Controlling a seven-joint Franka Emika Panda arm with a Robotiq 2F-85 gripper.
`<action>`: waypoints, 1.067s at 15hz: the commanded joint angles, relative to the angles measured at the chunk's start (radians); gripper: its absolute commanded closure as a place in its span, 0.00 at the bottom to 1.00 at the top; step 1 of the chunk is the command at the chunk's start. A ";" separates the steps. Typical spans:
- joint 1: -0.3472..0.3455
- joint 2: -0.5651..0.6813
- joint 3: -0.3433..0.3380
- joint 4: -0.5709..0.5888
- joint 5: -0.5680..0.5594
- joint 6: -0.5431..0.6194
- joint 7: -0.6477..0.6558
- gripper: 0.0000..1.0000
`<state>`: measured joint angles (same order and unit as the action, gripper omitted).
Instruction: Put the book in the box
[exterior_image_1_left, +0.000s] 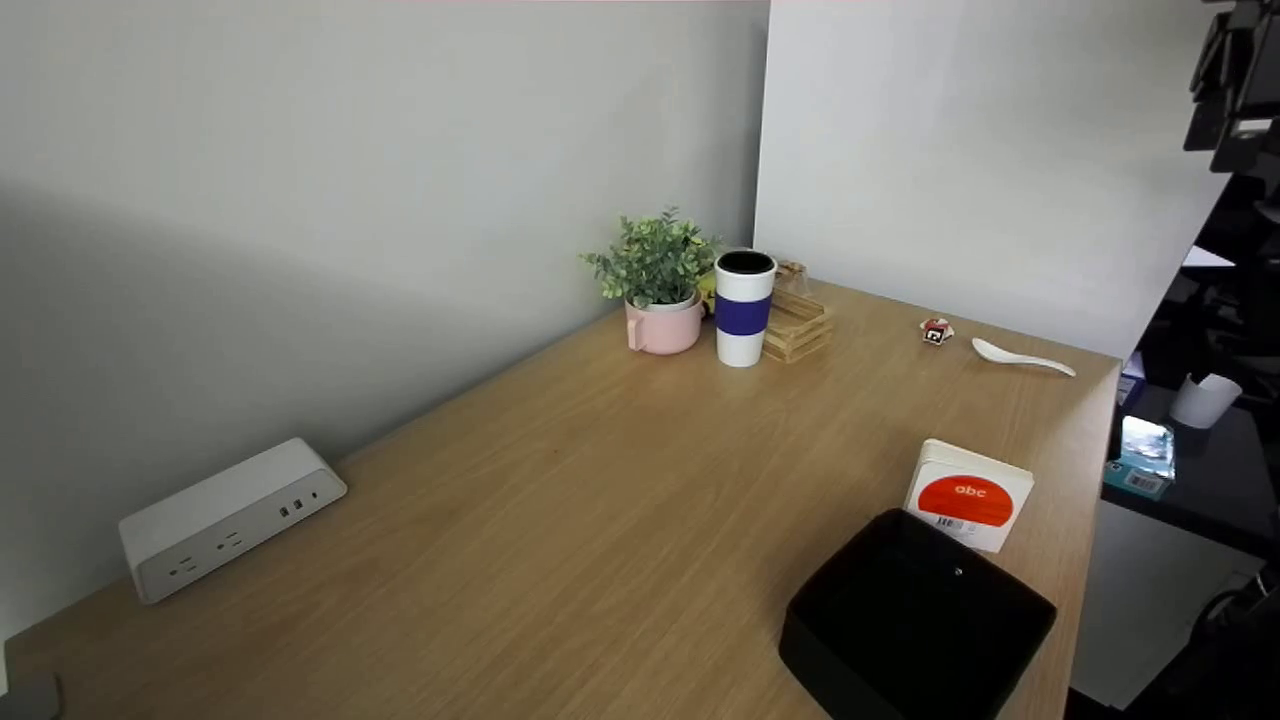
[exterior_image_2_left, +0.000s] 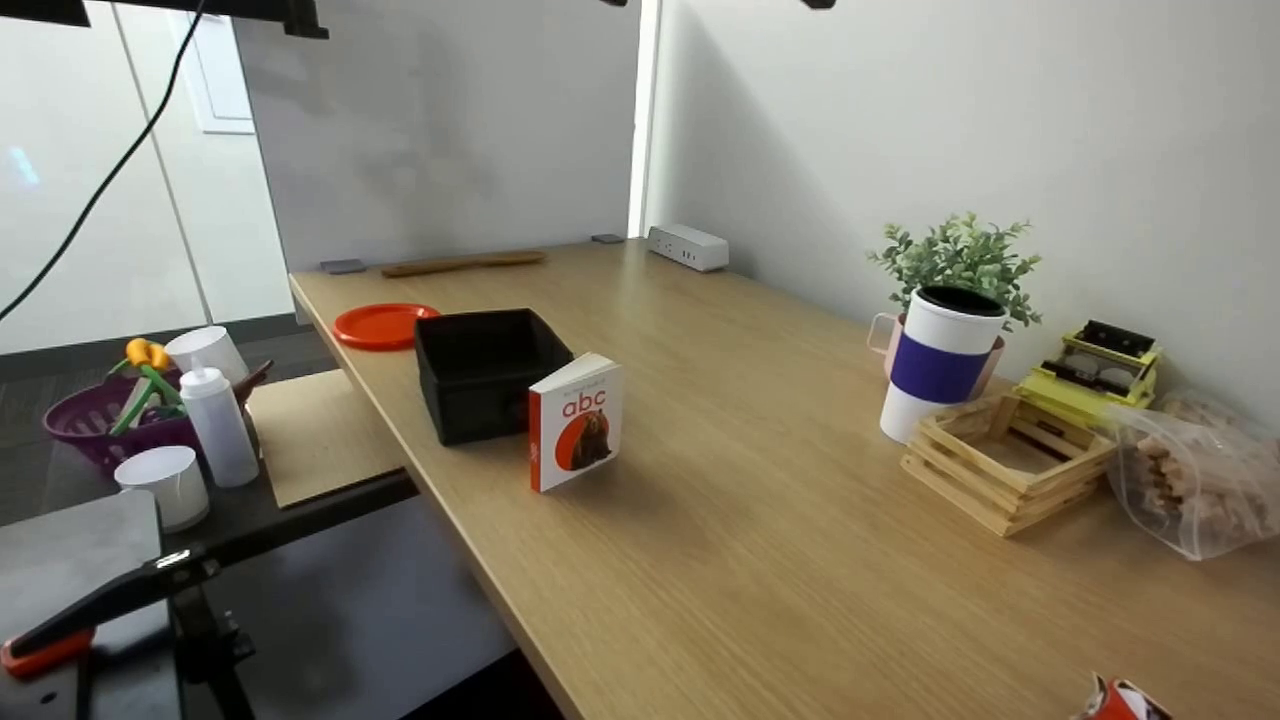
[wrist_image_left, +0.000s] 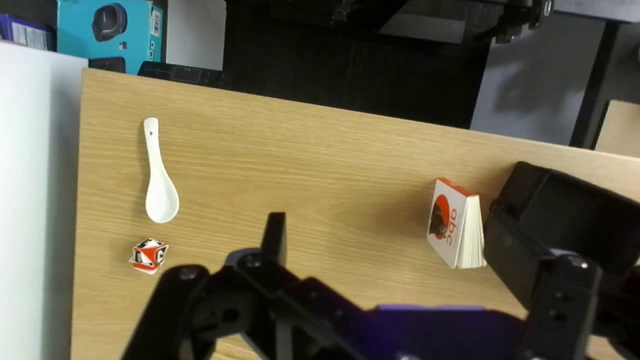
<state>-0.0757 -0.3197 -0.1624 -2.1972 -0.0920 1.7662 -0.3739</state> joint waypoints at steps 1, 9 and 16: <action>0.037 0.069 -0.007 0.050 0.017 -0.040 -0.164 0.00; 0.058 0.119 0.016 0.051 0.018 -0.036 -0.389 0.00; 0.069 0.171 0.001 0.067 0.153 0.109 -0.502 0.00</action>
<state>-0.0043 -0.1881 -0.1600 -2.1380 -0.0289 1.7775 -0.8059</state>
